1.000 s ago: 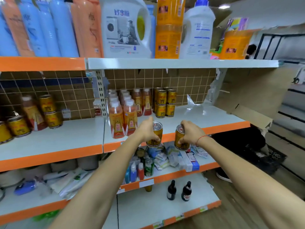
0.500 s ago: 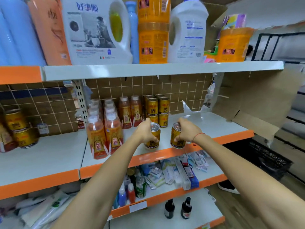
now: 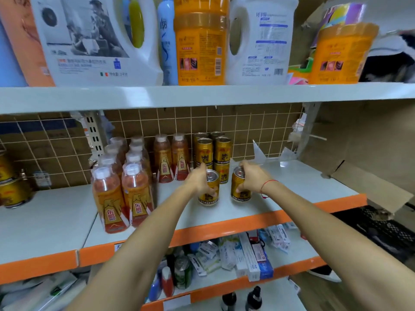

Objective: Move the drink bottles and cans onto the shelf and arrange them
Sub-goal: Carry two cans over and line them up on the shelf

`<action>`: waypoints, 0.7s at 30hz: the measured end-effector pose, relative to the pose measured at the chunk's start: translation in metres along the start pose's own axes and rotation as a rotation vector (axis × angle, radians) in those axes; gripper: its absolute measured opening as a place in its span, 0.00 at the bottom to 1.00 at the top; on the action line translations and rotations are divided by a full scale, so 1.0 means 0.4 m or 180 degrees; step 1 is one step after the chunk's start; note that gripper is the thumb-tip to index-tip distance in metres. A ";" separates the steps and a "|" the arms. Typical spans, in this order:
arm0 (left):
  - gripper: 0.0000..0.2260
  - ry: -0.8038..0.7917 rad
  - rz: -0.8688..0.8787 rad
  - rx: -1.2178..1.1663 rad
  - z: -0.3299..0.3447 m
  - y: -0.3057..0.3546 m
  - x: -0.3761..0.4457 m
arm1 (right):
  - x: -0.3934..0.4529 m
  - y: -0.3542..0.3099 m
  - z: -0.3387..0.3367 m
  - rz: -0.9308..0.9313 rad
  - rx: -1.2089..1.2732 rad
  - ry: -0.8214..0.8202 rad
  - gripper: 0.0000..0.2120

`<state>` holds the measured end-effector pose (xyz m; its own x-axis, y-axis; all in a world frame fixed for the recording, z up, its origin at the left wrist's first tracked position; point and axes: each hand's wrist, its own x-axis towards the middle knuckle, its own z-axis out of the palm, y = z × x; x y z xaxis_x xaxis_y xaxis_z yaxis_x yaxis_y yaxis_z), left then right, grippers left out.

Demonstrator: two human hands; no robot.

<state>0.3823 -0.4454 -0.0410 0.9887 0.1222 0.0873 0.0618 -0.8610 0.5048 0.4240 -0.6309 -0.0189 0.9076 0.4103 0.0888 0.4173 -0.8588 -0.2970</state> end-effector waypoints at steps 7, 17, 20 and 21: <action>0.46 0.0150 -0.0269 -0.0096 0.044 0.006 0.029 | 0.092 0.040 0.026 -0.0321 0.0059 -0.0175 0.40; 0.43 0.0342 -0.0442 -0.0025 0.108 -0.016 0.036 | 0.135 0.073 0.085 -0.0702 0.0220 -0.0223 0.37; 0.41 0.0393 -0.0415 -0.0062 0.115 -0.022 0.046 | 0.145 0.083 0.104 -0.0747 0.0304 -0.0251 0.40; 0.41 0.0399 -0.0401 -0.0083 0.117 -0.025 0.048 | 0.147 0.088 0.113 -0.0748 0.0308 -0.0258 0.41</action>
<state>0.4073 -0.4577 -0.0844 0.9484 0.2903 0.1277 0.1789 -0.8222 0.5404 0.4901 -0.6233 -0.0671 0.7780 0.6216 0.0908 0.6064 -0.7053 -0.3672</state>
